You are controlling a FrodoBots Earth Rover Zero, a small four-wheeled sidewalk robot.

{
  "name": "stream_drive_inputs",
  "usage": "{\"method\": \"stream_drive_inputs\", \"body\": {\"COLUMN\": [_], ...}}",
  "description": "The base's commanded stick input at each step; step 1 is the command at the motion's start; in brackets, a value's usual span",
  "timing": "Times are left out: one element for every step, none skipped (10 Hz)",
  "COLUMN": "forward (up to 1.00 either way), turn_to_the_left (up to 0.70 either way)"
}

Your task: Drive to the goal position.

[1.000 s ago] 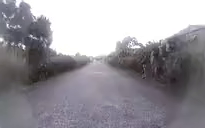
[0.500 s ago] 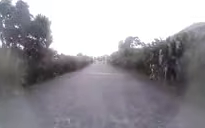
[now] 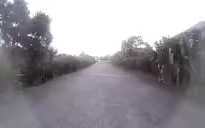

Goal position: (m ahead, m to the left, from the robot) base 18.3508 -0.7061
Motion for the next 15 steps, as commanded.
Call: {"method": "stream_drive_inputs", "body": {"forward": [0.85,0.85,0.85,0.85,0.85,0.85,0.85,0.85,0.85,0.85,0.85,0.85,0.85,0.85,0.85], "turn_to_the_left": [0.00,0.00,0.00,0.00,0.00,0.00,0.00,0.00,0.00,0.00,0.00,-0.34,-0.34,-0.34,-0.34]}}
